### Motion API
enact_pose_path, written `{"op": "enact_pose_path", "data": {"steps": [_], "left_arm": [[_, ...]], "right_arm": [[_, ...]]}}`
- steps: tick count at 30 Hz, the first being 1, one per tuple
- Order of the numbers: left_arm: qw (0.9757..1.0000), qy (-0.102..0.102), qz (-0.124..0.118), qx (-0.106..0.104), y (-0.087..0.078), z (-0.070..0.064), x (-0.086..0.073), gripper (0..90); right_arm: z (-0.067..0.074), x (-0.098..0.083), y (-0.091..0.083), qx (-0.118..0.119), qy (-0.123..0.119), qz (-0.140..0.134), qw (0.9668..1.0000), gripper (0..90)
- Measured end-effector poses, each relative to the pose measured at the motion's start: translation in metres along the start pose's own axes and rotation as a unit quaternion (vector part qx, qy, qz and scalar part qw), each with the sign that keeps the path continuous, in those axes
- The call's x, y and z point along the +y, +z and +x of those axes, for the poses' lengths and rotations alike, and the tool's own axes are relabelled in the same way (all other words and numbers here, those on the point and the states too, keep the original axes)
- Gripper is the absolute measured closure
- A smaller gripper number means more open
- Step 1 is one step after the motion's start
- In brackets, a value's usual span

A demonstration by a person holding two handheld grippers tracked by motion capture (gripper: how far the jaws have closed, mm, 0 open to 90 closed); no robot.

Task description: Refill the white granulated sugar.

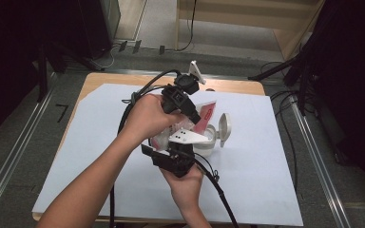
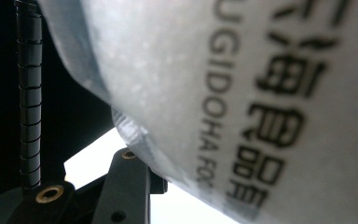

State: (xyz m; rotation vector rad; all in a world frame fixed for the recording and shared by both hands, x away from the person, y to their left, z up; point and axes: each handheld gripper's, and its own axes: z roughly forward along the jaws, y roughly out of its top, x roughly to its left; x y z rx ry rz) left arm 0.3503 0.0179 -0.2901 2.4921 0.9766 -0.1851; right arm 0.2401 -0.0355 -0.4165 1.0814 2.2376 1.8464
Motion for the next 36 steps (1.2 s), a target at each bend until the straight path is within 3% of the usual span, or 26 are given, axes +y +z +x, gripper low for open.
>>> {"op": "enact_pose_path", "data": {"steps": [26, 36], "left_arm": [[0.9997, -0.011, -0.023, 0.004, -0.001, 0.002, -0.008, 82.6], [0.9992, -0.02, -0.032, -0.011, -0.001, 0.007, -0.014, 82.2]], "right_arm": [[0.0, 0.0, 0.0, 0.007, -0.007, 0.021, 0.9997, 65.4], [0.002, -0.002, 0.003, 0.0, -0.014, 0.027, 0.9995, 65.5]]}}
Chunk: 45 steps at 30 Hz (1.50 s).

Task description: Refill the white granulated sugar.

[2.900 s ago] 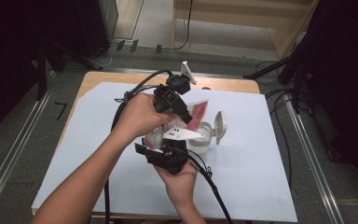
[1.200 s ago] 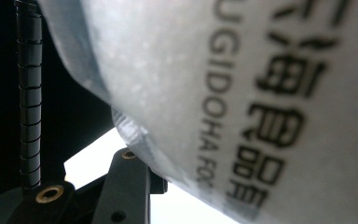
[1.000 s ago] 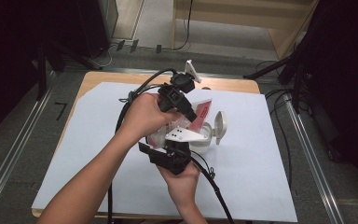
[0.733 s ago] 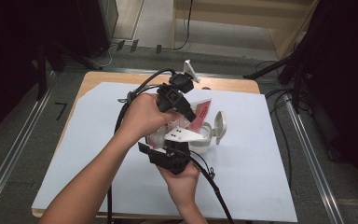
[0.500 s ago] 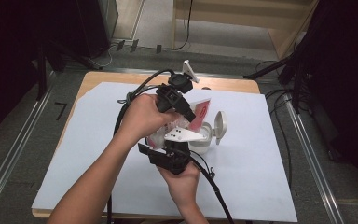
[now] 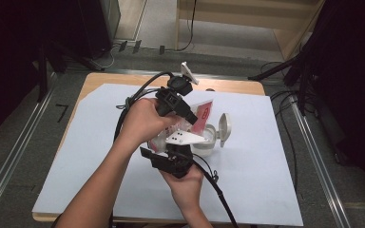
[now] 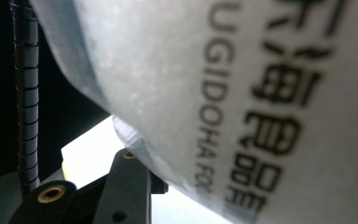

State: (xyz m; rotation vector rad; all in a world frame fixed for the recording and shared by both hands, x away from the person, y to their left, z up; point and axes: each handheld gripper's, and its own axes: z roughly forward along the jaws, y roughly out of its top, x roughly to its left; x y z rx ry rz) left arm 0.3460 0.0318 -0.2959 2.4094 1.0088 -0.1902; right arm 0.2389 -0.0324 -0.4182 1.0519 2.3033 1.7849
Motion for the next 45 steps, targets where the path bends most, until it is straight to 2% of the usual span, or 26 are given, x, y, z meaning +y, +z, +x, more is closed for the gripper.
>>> {"op": "enact_pose_path", "data": {"steps": [9, 34, 45], "left_arm": [[0.9999, 0.007, 0.003, 0.007, 0.0, -0.0008, -0.0006, 82.1], [0.9998, 0.011, -0.011, 0.014, -0.0014, -0.0033, -0.0014, 82.5], [0.9994, 0.024, -0.014, 0.021, -0.0013, -0.0045, -0.003, 84.0]], "right_arm": [[0.0006, -0.0005, 0.001, 0.001, 0.0, -0.001, 1.0, 65.5], [0.0001, 0.0, -0.0002, 0.007, 0.005, -0.003, 1.0, 65.6], [0.0002, -0.0002, 0.0003, 0.006, 0.005, -0.003, 1.0, 65.7]]}}
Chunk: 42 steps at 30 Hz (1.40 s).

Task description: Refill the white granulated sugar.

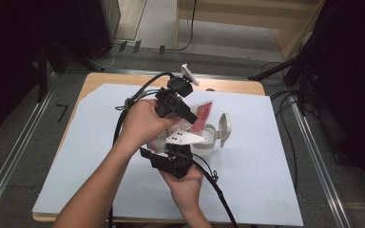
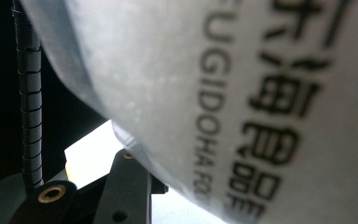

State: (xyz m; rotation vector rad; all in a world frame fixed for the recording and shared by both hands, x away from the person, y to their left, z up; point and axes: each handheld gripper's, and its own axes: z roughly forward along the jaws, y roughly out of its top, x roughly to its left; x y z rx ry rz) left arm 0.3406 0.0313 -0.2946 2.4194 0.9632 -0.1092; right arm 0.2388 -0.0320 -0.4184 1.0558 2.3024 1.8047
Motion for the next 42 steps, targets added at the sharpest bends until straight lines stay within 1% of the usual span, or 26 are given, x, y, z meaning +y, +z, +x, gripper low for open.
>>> {"op": "enact_pose_path", "data": {"steps": [2, 4, 7, 8, 19, 24, 35, 42], "left_arm": [[1.0, -0.003, 0.001, 0.002, -0.0002, 0.0, -0.0002, 84.5], [0.9999, -0.01, 0.001, -0.001, 0.0, 0.0008, -0.0002, 84.5], [1.0, -0.009, 0.004, 0.0, 0.0, 0.0008, 0.0, 85.3], [0.9999, -0.008, 0.005, 0.003, 0.0, 0.0002, 0.0002, 86.2], [1.0, -0.003, 0.003, 0.006, 0.0003, -0.0008, -0.0003, 86.7], [1.0, -0.006, 0.004, 0.003, 0.0002, -0.0003, -0.0002, 86.6], [1.0, -0.007, 0.005, 0.002, -0.0003, -0.0002, 0.0001, 86.0], [0.9999, -0.008, 0.007, 0.005, -0.0005, -0.0008, 0.0014, 86.0]], "right_arm": [[0.0, 0.0, -0.0001, 0.001, 0.0, 0.001, 1.0, 65.7], [-0.0002, 0.0001, -0.0003, 0.001, 0.0, 0.002, 1.0, 65.7], [-0.0002, 0.0004, -0.0006, 0.002, 0.001, 0.001, 1.0, 65.7], [-0.0003, 0.0005, -0.0009, 0.003, 0.001, 0.0, 1.0, 65.7], [0.0001, -0.0002, -0.0005, 0.003, 0.001, -0.003, 1.0, 65.7], [0.0001, -0.0003, -0.0005, 0.003, 0.001, -0.003, 1.0, 65.7], [0.0001, -0.0005, -0.0008, 0.003, 0.001, -0.004, 1.0, 65.7], [0.0001, 0.0002, -0.0006, 0.007, 0.005, -0.006, 0.9999, 65.7]]}}
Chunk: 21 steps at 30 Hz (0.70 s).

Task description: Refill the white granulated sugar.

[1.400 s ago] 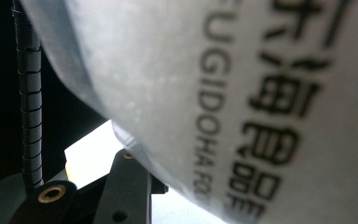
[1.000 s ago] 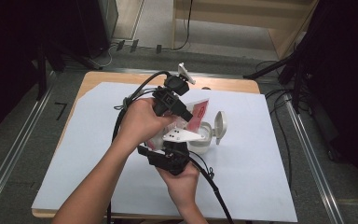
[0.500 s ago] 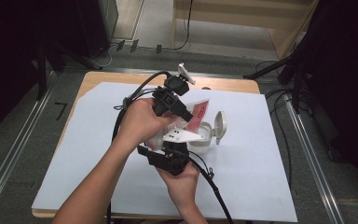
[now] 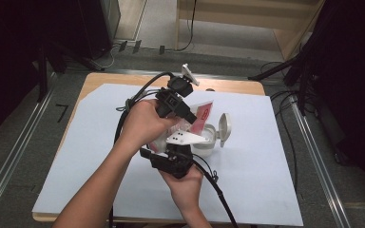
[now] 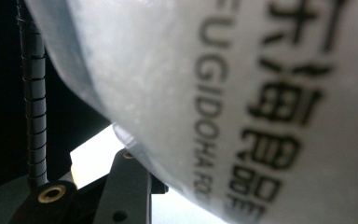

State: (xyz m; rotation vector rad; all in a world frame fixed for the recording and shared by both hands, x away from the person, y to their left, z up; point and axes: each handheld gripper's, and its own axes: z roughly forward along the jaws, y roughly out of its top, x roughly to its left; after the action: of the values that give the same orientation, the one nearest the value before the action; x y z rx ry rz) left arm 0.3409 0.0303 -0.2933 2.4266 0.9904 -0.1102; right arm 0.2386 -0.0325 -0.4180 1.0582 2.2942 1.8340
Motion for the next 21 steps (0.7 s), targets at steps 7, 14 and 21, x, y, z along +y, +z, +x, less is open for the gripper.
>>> {"op": "enact_pose_path", "data": {"steps": [7, 14, 21], "left_arm": [[1.0, 0.003, 0.007, 0.002, -0.0041, 0.0009, 0.0049, 85.9], [1.0, 0.002, 0.006, 0.005, -0.0052, 0.0019, 0.0038, 85.7], [0.9998, 0.007, 0.017, 0.011, -0.0036, 0.0016, 0.0092, 86.0]], "right_arm": [[0.0003, 0.0048, 0.0, 0.005, 0.007, -0.004, 1.0, 65.6], [0.0014, 0.0062, 0.0021, 0.007, 0.008, -0.002, 0.9999, 65.4], [0.0005, 0.0081, 0.0017, 0.009, 0.013, -0.003, 0.9999, 64.9]]}}
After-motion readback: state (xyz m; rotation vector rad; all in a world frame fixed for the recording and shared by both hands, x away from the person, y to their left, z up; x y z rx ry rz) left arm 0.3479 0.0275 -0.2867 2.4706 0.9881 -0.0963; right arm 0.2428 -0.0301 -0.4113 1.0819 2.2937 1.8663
